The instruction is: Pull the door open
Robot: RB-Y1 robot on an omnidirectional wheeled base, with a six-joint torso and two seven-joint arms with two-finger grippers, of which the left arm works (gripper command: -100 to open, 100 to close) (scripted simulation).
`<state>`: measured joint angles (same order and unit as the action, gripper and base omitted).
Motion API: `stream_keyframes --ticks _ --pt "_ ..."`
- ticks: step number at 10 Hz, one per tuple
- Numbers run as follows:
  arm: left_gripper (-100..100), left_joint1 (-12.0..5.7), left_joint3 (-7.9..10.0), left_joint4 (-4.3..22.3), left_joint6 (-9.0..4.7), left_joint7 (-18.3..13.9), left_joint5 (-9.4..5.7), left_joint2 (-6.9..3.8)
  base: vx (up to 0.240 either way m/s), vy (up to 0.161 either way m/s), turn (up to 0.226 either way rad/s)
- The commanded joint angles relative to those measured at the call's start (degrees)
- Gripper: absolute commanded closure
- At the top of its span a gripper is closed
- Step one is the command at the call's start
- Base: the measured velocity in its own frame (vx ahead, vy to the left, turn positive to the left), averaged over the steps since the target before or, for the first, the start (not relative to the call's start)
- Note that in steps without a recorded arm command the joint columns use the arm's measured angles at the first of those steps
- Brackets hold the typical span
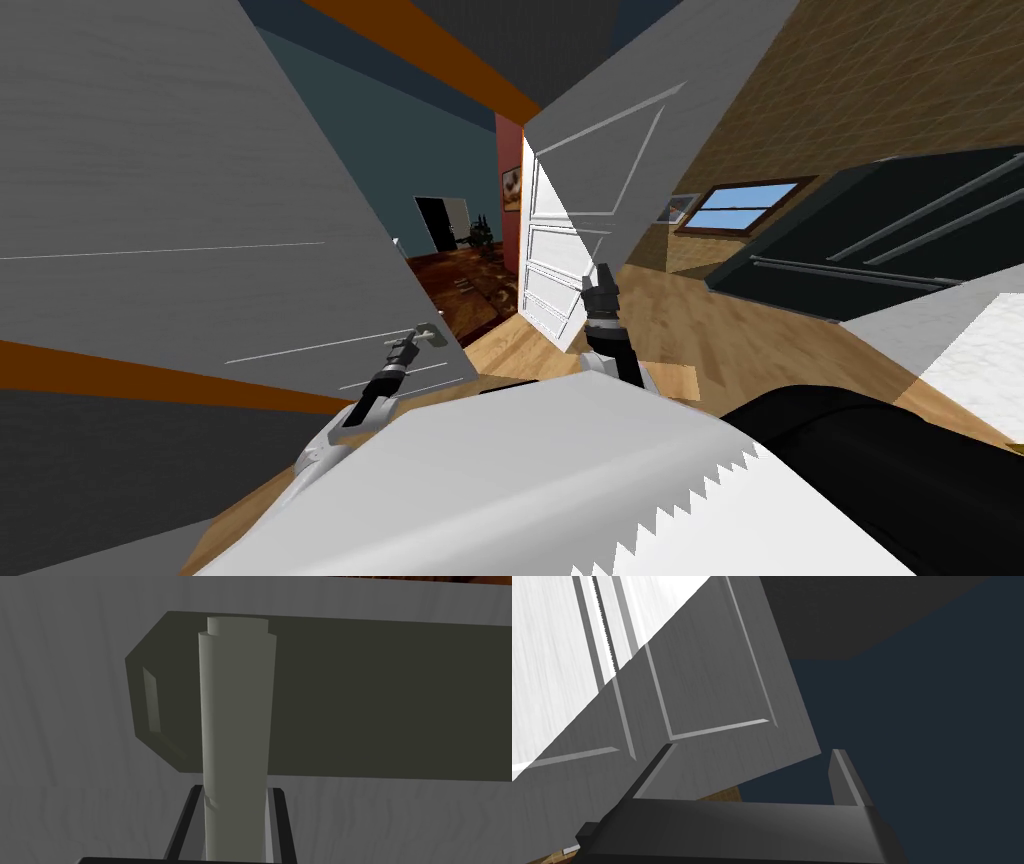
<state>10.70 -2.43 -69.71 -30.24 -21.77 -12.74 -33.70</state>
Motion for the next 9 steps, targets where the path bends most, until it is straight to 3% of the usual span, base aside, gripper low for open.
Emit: stream_keyframes --ticks 1,5,6,7,9 --pt "100 1.62 -0.93 -0.4 -1.96 -1.2 -0.04 -1.28 -0.212 0.084 -0.151" --pt "100 5.03 -2.43 -1.6 -5.69 -3.4 -0.26 -4.20 -0.215 0.071 -0.127" --pt "100 4.41 -2.33 -1.2 -5.11 -3.0 -0.19 -3.74 -0.082 0.027 -0.021" --pt "100 5.54 -2.96 -1.0 -6.81 -3.8 -0.21 -4.63 -0.152 0.057 -0.134" --pt "100 6.29 -3.28 -0.9 -8.12 -4.3 -0.28 -5.44 -0.194 0.086 -0.156"
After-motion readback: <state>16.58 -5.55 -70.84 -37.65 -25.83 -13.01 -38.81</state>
